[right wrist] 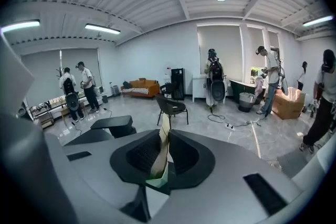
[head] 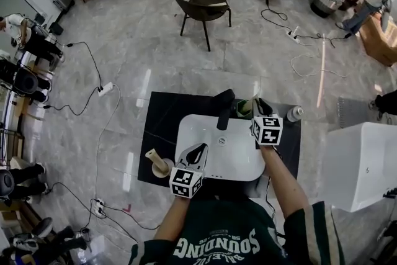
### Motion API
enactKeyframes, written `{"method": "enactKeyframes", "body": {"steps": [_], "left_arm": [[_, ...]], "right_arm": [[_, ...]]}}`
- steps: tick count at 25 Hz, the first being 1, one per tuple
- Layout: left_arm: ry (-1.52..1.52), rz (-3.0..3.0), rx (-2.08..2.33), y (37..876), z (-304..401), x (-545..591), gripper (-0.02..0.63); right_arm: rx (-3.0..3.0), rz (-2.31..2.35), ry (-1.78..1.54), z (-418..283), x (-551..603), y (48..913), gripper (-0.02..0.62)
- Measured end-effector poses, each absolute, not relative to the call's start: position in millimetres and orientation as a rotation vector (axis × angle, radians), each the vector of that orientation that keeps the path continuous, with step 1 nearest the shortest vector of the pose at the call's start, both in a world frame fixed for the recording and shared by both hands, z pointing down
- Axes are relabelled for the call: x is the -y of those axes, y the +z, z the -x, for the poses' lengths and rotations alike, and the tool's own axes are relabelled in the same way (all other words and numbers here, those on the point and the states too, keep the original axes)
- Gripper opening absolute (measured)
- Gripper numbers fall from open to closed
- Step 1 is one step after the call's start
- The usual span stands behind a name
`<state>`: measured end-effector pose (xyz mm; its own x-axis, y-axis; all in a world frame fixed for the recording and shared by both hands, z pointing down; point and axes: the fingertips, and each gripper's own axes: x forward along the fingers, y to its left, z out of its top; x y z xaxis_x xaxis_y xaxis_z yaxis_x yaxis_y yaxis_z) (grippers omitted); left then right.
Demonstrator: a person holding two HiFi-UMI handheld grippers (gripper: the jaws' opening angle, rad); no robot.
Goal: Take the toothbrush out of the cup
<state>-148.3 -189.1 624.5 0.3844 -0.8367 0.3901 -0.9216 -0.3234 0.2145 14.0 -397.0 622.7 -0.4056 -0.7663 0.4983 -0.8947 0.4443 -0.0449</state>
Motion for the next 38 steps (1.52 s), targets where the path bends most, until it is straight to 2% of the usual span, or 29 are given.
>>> {"method": "enactKeyframes", "body": {"steps": [24,38], "left_arm": [[0.256,-2.342,1.498,595,109,186,0.012],[0.305,-2.441,1.359,594,53,191,0.012]], "right_arm": [[2.636,-1.339,0.230,-39,357,485,0.048],[2.536,-1.112,0.206,-117,306,505,0.046]]}}
